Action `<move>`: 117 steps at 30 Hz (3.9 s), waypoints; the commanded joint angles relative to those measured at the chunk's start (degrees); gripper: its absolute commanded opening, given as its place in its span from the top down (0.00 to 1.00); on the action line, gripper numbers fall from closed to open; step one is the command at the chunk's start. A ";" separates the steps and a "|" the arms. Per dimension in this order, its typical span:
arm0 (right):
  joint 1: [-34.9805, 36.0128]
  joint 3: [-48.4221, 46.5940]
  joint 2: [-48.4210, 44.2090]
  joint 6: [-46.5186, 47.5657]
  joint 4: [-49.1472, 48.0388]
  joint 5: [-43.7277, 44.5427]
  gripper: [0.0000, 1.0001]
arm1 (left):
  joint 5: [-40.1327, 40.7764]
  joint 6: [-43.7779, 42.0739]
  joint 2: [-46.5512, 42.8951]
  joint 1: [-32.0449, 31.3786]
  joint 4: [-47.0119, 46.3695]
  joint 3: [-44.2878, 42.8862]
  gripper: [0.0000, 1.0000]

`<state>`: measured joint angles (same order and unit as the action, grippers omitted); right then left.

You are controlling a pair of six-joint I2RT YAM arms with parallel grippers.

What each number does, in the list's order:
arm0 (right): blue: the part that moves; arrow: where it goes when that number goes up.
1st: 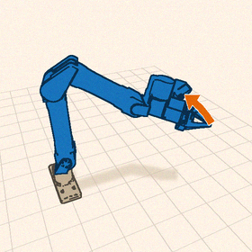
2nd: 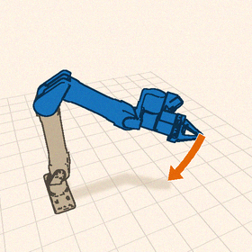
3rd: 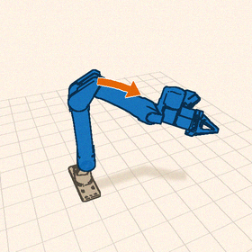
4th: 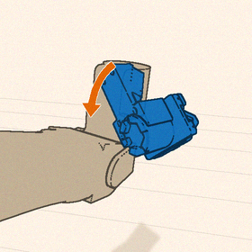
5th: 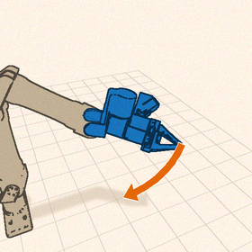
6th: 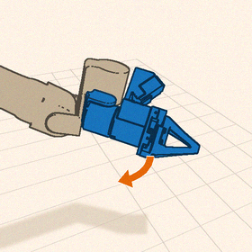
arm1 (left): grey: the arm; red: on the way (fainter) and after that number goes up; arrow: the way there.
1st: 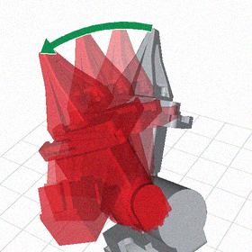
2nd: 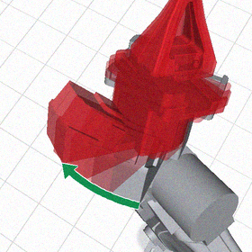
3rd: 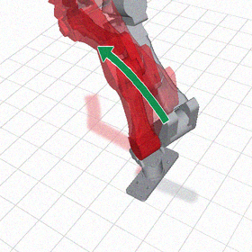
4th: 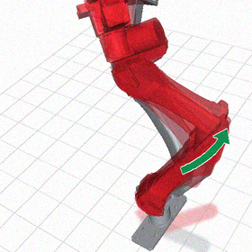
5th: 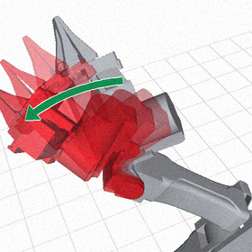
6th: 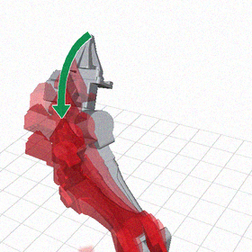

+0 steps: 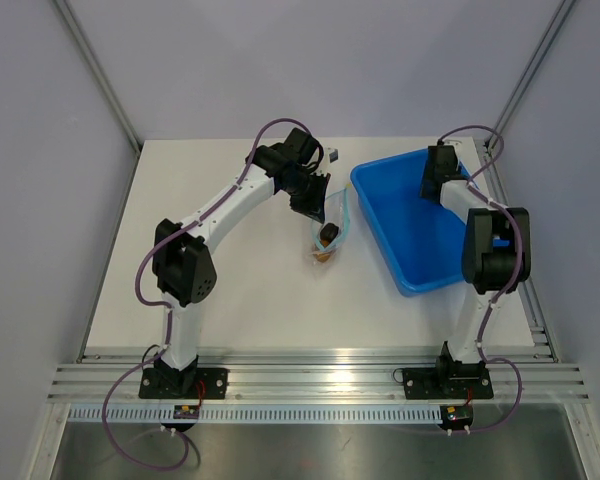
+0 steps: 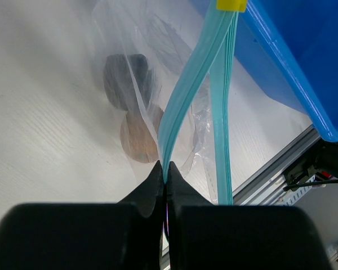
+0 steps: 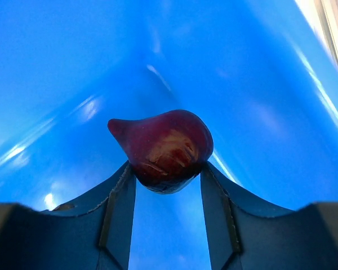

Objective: Place the food in the zip-top bag and seal the zipper
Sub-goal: Pick up the fake vegetable from the bin, then place the fake vegetable in the zipper food storage bag, then adjust the zipper food storage bag at the center of the board.

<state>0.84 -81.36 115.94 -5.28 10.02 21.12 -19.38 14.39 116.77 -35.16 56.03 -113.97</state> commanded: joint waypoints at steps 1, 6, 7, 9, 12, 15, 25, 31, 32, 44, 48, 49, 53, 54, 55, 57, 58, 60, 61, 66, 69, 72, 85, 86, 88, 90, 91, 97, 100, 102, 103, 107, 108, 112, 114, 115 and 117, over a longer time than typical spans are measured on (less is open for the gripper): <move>-0.23 2.95 -8.09 -4.11 1.75 -1.61 0.74 | -1.54 0.19 -0.05 0.35 -1.36 -1.78 1.00; -0.14 9.80 -20.91 -8.51 7.99 -10.47 0.73 | -2.42 0.99 0.30 0.27 -1.71 -2.22 1.00; 0.21 10.95 -23.28 -10.17 8.61 -14.14 0.73 | -2.68 1.16 0.47 0.26 -1.80 -2.13 1.00; 0.91 14.37 -30.66 -11.68 10.10 -17.68 0.72 | -2.95 1.25 0.39 0.26 -1.98 -2.13 1.00; 4.86 16.06 -38.67 -13.26 12.38 -22.88 0.71 | -2.95 0.99 0.21 0.26 -1.98 -2.04 1.00; 12.59 14.66 -41.84 -14.14 15.46 -22.45 0.69 | -2.95 0.81 0.04 0.26 -1.98 -2.04 1.00; 29.03 11.14 -35.35 -18.54 14.50 -21.83 0.69 | -2.42 0.72 -2.34 0.26 -2.33 -0.55 1.00; 30.62 9.30 -30.79 -20.12 15.38 -21.48 0.69 | -2.60 0.81 -2.95 0.26 -2.42 0.15 1.00; 30.71 8.16 -30.08 -20.38 16.51 -21.48 0.69 | -2.77 0.90 -2.95 0.26 -2.68 0.42 1.00; 32.82 2.00 -23.83 -22.32 19.42 -20.86 0.44 | -4.00 1.08 -3.30 0.26 -2.94 0.51 1.00; 33.08 1.47 -23.48 -22.23 20.21 -20.86 0.37 | -4.00 1.08 -3.39 0.26 -2.94 0.33 1.00; 33.08 1.47 -23.22 -22.14 20.65 -20.86 0.37 | -4.00 1.08 -3.39 0.26 -2.94 0.24 1.00; 33.08 1.47 -22.86 -21.88 21.79 -20.60 0.37 | -3.65 0.90 -3.39 0.26 -2.68 -0.02 1.00; 33.00 1.47 -22.95 -21.79 21.88 -20.60 0.35 | -3.74 0.81 -3.39 0.26 -2.77 -0.11 1.00; 33.08 1.47 -22.95 -21.79 22.32 -20.42 0.33 | -3.74 0.90 -3.48 0.26 -2.77 -0.11 1.00; 33.08 1.65 -23.39 -21.88 22.76 -19.81 0.33 | -3.74 0.81 -3.39 0.26 -2.68 -0.20 1.00; 33.08 1.82 -24.78 -22.05 22.67 -19.28 0.33 | -3.74 0.81 -3.30 0.26 -2.68 -0.20 1.00; 33.08 3.14 -26.55 -22.58 22.06 -16.23 0.35 | -3.48 0.81 -3.22 0.26 -2.68 -0.20 1.00; 33.08 3.75 -28.21 -22.93 21.54 -14.90 0.37 | -3.56 0.81 -3.22 0.26 -2.51 -0.20 1.00; 32.21 4.46 -27.97 -23.20 23.20 -10.84 0.40 | -3.56 0.72 -3.39 0.26 -2.68 0.07 1.00; 32.12 3.93 -25.42 -23.11 23.11 -11.37 0.42 | -3.56 0.55 -3.57 0.26 -2.59 0.15 1.00; 31.94 3.14 -22.70 -22.94 21.89 -10.76 0.48 | -3.65 0.29 -3.92 0.26 -2.42 0.15 1.00; 31.41 1.29 -26.10 -24.51 22.41 -12.77 1.00 | 0.72 -3.40 -3.13 0.26 -0.05 -2.03 1.00; 31.41 1.90 -26.72 -24.86 22.41 -14.17 1.00 | 1.27 -4.19 -2.43 0.26 0.91 -2.91 1.00; 31.41 2.35 -28.13 -27.67 23.11 -16.81 1.00 | 2.58 -4.81 -1.81 0.26 2.06 -4.76 1.00; 31.41 2.87 -28.75 -30.83 22.85 -19.71 1.00 | 3.81 -5.51 -1.28 0.26 2.33 -6.78 1.00; 31.41 3.49 -29.27 -31.80 22.07 -20.15 1.00 | 5.04 -5.78 -1.11 0.26 2.85 -7.40 1.00; 31.41 5.24 -29.19 -37.87 21.10 -17.08 1.00 | 8.99 -7.98 -2.77 0.35 3.83 -9.25 0.44; 31.41 7.26 -28.84 -41.12 18.30 -17.52 1.00 | 11.28 -8.42 -6.20 0.35 2.86 -7.67 0.32; 31.41 7.97 -28.40 -43.23 16.71 -17.96 1.00 | 13.12 -8.16 -9.35 0.35 2.24 -6.01 0.31; 31.41 8.32 -28.23 -43.76 16.44 -18.22 1.00 | 13.14 -7.98 -11.02 0.35 1.20 -4.87 0.32; 31.41 8.85 -27.70 -45.69 15.29 -19.10 1.00 | 7.27 -9.11 -20.07 0.09 -6.70 7.69 0.47; 31.41 8.77 -27.52 -45.87 15.64 -19.10 1.00 | 5.33 -9.73 -21.92 -0.17 -8.64 10.32 0.48; 31.41 8.50 -27.35 -46.58 15.56 -18.93 1.00 | 0.57 -12.19 -26.33 -2.89 -14.37 18.78 0.45; 31.41 8.06 -26.91 -46.84 15.90 -19.10 1.00 | 0.65 -13.16 -25.54 -4.91 -14.20 19.31 0.44; 31.41 7.54 -26.82 -47.01 16.25 -19.19 1.00 | 1.44 -13.60 -25.11 -5.53 -14.37 19.40 0.44; 31.41 6.75 -26.38 -47.37 17.13 -19.37 1.00 | 3.11 -14.04 -23.96 -6.85 -14.98 20.02 0.46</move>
<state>32.47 -72.34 88.60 -50.92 28.12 2.26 -15.68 2.83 90.98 -40.51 45.43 -95.33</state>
